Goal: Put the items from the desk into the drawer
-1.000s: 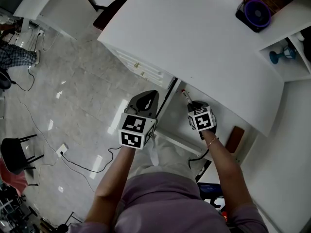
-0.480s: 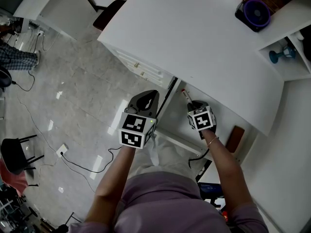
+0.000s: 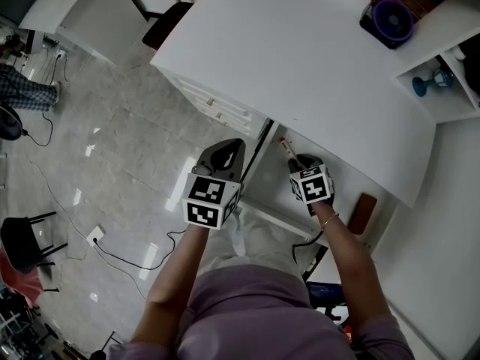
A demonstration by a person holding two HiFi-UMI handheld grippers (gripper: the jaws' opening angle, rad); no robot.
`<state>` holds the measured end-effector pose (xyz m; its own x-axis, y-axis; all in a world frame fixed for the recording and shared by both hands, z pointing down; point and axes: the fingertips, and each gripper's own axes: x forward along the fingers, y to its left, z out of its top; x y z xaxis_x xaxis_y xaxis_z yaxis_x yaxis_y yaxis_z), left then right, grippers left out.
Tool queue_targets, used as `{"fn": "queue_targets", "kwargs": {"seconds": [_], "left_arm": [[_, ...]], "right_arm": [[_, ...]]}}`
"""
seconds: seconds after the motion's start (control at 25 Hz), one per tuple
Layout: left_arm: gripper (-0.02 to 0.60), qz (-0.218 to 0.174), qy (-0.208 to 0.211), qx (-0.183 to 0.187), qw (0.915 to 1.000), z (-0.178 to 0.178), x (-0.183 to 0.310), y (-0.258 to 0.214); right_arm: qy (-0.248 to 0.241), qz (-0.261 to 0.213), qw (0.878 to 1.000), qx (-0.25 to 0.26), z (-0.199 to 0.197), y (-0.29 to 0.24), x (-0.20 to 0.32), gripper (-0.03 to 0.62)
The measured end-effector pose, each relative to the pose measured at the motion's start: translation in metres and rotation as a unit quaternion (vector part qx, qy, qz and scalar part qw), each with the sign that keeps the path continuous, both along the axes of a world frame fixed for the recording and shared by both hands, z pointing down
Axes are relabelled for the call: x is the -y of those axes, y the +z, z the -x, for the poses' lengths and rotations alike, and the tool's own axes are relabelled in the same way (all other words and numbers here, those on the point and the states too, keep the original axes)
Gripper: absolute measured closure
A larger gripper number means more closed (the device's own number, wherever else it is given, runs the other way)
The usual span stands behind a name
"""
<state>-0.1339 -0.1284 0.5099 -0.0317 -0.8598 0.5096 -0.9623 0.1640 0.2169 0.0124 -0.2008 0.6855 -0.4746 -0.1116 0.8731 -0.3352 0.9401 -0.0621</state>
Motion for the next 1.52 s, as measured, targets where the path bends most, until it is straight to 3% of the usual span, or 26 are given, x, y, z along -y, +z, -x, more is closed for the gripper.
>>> {"fn": "queue_targets", "kwargs": {"seconds": [0.68,1.52], "left_arm": [[0.583,-0.024,0.025,0.001,0.9994,-0.002,-0.002,-0.015],[0.583,-0.046,0.082,0.006,0.9956,-0.009,-0.024,-0.038]], "right_arm": [[0.054,-0.034,0.991,0.119,0.017,-0.099,-0.012,0.525],[0.16,-0.099,0.954,0.233,-0.006,-0.217,-0.041,0.569]]}}
